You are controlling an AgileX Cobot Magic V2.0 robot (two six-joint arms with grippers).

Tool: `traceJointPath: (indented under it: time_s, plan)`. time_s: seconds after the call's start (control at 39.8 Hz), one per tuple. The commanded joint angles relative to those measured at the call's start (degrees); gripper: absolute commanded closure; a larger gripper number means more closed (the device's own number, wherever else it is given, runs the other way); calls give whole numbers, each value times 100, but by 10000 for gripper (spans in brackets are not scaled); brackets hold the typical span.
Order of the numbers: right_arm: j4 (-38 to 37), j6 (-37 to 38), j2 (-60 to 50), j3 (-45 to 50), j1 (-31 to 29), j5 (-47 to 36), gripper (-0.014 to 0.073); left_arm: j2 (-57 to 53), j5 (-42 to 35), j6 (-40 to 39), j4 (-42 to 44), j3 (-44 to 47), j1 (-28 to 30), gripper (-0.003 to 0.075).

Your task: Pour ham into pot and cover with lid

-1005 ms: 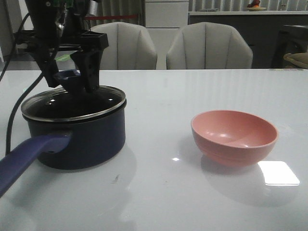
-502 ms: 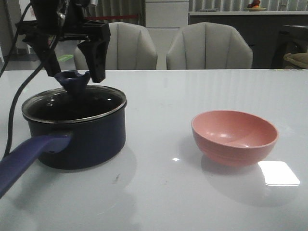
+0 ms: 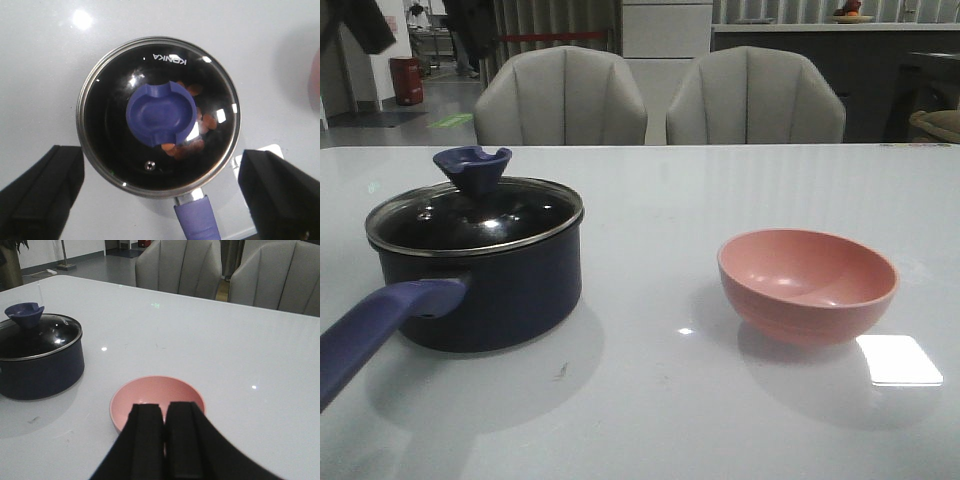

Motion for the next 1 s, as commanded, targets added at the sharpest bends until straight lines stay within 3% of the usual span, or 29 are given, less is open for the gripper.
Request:
traceJointPath:
  time_s: [0.0,0.35,0.6,0.78,0.88,0.98]
  plan:
    - [11,-69,12,-171,1,-375,433,-873,-539,-4,-4,472,-31,83]
    - [11,-69,12,-171,1,-375,433,-3484,-1617,-4,-57,3006,-31,83]
    - [11,-69,12,-171,1,-375,433,-5878,-2792,-4,-57,4833,-31,83]
    - [11,-69,12,-171,1,-375,433,-7223,-3001,-4,-6,5667,-31,86]
    - [11,-69,12,-171,1,-375,433,-7787,-2965,-4,-51,6014,-31,143]
    - [11,-69,12,-171,1,-375,433,-8115,-2962,-4,-51,6237,-31,283]
